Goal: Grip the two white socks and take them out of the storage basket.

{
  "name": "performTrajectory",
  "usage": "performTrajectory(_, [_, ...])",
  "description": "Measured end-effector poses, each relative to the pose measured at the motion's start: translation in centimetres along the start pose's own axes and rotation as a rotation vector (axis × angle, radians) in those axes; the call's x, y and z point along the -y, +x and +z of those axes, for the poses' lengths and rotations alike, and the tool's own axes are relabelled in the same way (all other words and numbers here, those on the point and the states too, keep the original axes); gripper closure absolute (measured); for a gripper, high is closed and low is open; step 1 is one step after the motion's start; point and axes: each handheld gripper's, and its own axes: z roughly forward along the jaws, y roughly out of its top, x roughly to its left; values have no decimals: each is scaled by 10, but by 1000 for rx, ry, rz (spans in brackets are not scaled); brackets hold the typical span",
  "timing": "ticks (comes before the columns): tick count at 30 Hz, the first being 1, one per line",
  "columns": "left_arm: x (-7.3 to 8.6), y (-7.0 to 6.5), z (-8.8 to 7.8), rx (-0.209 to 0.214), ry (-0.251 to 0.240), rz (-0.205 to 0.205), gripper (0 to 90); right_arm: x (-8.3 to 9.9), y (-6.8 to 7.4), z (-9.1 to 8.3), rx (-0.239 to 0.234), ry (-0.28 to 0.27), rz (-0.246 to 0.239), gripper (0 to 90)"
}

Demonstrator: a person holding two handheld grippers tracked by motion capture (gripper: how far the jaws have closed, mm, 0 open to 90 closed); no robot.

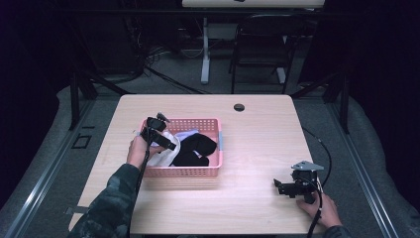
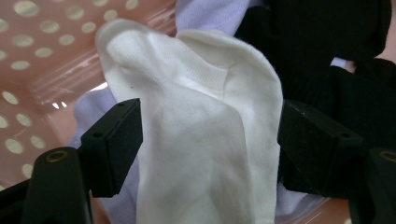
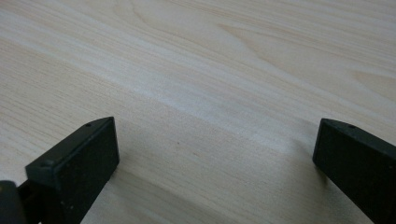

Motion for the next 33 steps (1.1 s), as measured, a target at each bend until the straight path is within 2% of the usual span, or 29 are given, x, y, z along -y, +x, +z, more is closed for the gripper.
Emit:
performTrajectory(4, [0,1,5,-3,27,-18,294,0,0,0,0,0,0,0])
performTrajectory(9, [-1,2,10,-9,76,-8,383,0,0,0,0,0,0,0])
performTrajectory(17, [-2,2,14,-4,113,10,637,0,0,0,-6,-3,1,0])
performTrajectory(19, [-3,2,13,-14,118,18,706,0,0,0,-7,-3,1,0])
performTrajectory(24, [-2,6,9,-13,111,26,820,0,0,0,-8,-1,-2,0])
performTrajectory(29, [0,8,5,-4,81,22,849,0,0,0,-7,-2,-1,0])
performTrajectory(33, [0,7,-2,-10,48,34,857,0,0,0,-7,-2,-1,0])
